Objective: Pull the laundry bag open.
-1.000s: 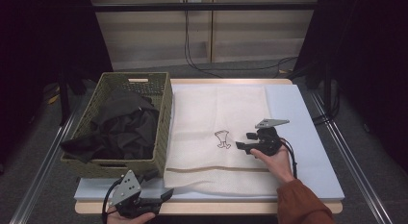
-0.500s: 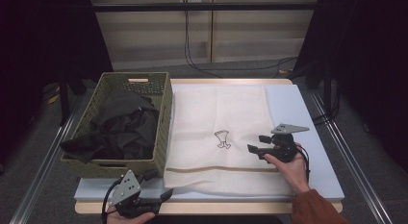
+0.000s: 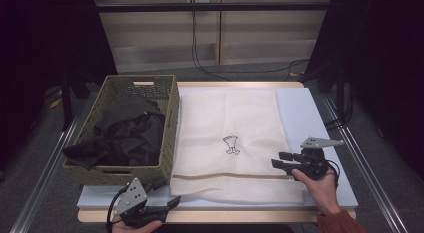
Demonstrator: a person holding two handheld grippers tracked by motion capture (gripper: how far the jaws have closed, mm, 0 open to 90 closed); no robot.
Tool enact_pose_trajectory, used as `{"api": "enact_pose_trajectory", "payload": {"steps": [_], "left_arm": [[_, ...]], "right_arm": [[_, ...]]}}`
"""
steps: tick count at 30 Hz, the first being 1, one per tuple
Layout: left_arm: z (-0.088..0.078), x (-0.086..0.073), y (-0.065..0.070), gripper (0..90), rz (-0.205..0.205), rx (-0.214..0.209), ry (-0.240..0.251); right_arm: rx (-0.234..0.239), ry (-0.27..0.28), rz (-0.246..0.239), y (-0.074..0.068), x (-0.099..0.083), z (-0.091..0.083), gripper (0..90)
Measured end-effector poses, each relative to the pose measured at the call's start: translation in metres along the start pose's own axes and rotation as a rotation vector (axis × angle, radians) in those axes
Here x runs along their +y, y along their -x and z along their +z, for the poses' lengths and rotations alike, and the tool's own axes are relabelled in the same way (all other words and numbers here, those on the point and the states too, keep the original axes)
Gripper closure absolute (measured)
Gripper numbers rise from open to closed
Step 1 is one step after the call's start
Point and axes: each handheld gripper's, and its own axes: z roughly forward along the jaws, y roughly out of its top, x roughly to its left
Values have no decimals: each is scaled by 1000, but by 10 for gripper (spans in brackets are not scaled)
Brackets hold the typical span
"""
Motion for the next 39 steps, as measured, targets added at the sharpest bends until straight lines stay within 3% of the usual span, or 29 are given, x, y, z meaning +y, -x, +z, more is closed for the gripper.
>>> {"api": "enact_pose_trajectory", "payload": {"steps": [4, 8, 10, 17, 23, 26, 31, 33, 36, 39], "left_arm": [[3, 5, 4, 363, 17, 21, 0], [5, 5, 4, 363, 19, -7, 2], [4, 6, 4, 363, 22, 11, -9], [5, 4, 3, 340, 11, 11, -3], [6, 4, 4, 327, 16, 21, -23], [6, 4, 4, 318, 18, 20, -23], [7, 4, 4, 313, 20, 12, -22], [7, 4, 4, 310, 19, 8, -18], [7, 4, 4, 306, 18, 14, -24], [8, 4, 3, 304, 17, 4, -16]], "right_arm": [[-33, 2, 31, 3, -8, -14, 440], [-48, -1, 58, 9, -19, -28, 574], [-63, -7, 79, 13, -25, -33, 660], [-115, -58, 135, 25, -50, -43, 798], [-204, -106, 126, 29, -56, -34, 765], [-202, -103, 140, 31, -56, -31, 734], [-226, -136, 108, 29, -57, -26, 692], [-239, -136, 118, 28, -57, -26, 654], [-223, -120, 121, 28, -57, -27, 624], [-209, -151, 91, 25, -58, -23, 630]]}}
